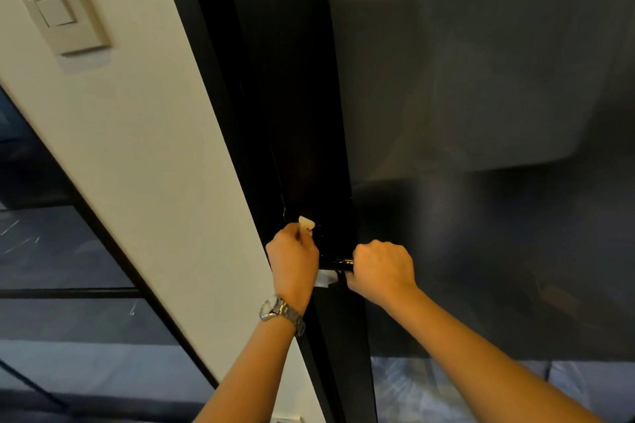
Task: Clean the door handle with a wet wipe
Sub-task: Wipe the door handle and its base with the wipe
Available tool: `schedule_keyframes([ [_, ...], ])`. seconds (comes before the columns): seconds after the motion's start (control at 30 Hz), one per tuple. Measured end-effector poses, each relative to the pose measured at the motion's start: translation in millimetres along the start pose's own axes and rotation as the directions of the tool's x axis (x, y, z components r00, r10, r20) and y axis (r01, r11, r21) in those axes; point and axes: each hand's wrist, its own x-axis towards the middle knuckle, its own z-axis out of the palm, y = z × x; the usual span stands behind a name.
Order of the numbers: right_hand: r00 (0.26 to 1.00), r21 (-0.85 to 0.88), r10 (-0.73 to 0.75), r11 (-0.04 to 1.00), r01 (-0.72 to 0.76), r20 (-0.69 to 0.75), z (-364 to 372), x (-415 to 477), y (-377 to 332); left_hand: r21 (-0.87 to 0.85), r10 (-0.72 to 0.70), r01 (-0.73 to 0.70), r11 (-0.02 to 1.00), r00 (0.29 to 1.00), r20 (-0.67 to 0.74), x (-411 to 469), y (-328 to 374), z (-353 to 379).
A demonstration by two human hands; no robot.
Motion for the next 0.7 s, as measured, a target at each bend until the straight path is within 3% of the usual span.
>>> schedule_keyframes([
  [0.07,1.000,-0.005,0.010,1.000,-0.010,-0.008,0.1,0.1,-0.1,0.068,0.168,-0.168,0.983,0.986,0.008,-5.0,3.2,-2.4],
  [0.17,0.999,-0.036,0.014,0.999,-0.015,-0.040,-0.4,-1.0,-0.6,0.131,0.368,-0.394,0.910,0.911,0.188,-5.1,4.2,-3.3],
  [0.23,0.999,-0.043,0.001,0.999,-0.003,-0.043,-0.3,-1.8,-1.6,0.150,0.365,-0.404,0.903,0.902,0.230,-3.7,5.0,-1.1],
  [0.37,0.999,-0.023,-0.013,1.000,0.013,-0.030,0.0,-2.6,-1.1,0.135,0.161,-0.163,0.977,0.987,0.022,-0.9,5.4,2.4],
  [0.43,0.999,-0.007,-0.024,1.000,0.024,-0.025,1.3,-2.3,-0.5,0.143,0.098,-0.095,0.985,0.995,-0.016,1.6,1.2,1.1],
  [0.57,0.999,-0.007,-0.017,1.000,0.017,-0.044,1.6,-0.9,1.0,0.216,0.355,-0.376,0.901,0.926,0.128,2.9,5.5,2.0],
  [0.7,0.999,-0.006,-0.011,1.000,0.011,-0.038,1.4,-0.3,-0.4,0.307,0.447,-0.511,0.803,0.857,0.256,7.6,11.5,-2.8],
])
